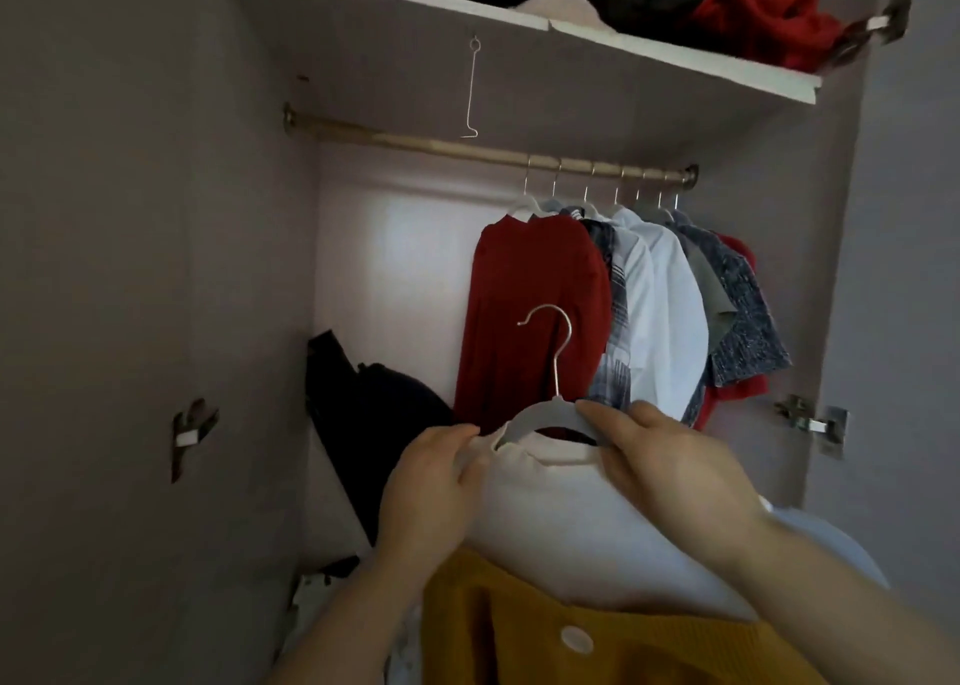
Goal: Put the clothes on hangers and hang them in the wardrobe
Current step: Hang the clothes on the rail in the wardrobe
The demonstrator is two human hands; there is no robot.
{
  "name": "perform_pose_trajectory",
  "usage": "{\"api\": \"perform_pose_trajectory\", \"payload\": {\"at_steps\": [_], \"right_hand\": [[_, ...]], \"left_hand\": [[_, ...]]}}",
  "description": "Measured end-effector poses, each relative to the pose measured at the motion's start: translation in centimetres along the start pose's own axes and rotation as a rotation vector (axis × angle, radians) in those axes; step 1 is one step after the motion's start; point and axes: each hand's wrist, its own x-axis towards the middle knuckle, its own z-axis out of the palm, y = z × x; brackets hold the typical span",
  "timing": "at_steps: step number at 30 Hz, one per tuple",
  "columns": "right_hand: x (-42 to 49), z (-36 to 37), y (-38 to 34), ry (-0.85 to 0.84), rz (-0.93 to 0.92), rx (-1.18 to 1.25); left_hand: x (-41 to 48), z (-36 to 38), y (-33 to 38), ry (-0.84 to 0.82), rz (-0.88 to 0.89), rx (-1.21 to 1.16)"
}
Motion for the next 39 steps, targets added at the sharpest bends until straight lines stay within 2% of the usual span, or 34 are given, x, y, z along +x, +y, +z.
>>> {"api": "perform_pose_trajectory", "payload": {"at_steps": [4, 13, 16, 20, 22, 25, 29, 33, 36, 39], "right_hand": [[7.3, 1.9, 1.7, 0.051, -0.004, -0.02], [26.3, 4.0, 4.2, 0.156, -0.027, -0.014], [32.0, 3.6, 5.0, 0.124, -0.006, -0.013], [37.5, 3.2, 5.8, 0.213, 0.047, 0.002], [40.1, 2.6, 5.9, 0.162, 0.098, 0.028], [43.3, 1.9, 6.3, 0.052, 0.186, 0.172], [45.8, 3.2, 6.7, 0.166, 0.228, 0.105], [47.4, 5.8, 6.2, 0.047, 0.224, 0.168], [47.7, 8.7, 5.8, 0.145, 0.151, 0.042], [47.5, 9.7, 6.0, 0.216, 0.167, -0.018]], "left_hand": [[6.3, 0.0, -1.4, 0.016, 0.013, 0.021], [18.1, -1.9, -4.8, 0.212, 0.069, 0.255], [22.2, -2.2, -5.3, 0.269, 0.073, 0.306], [27.2, -2.1, -5.3, 0.333, 0.115, 0.366], [29.2, -2.1, -5.4, 0.361, 0.144, 0.412], [31.7, -2.1, -6.1, 0.407, 0.192, 0.458], [33.1, -1.8, -7.4, 0.43, 0.211, 0.482], [32.9, -1.2, -9.1, 0.406, 0.174, 0.499], [32.0, -0.7, -10.3, 0.381, 0.152, 0.497], [31.1, -0.5, -11.3, 0.356, 0.127, 0.511]]}}
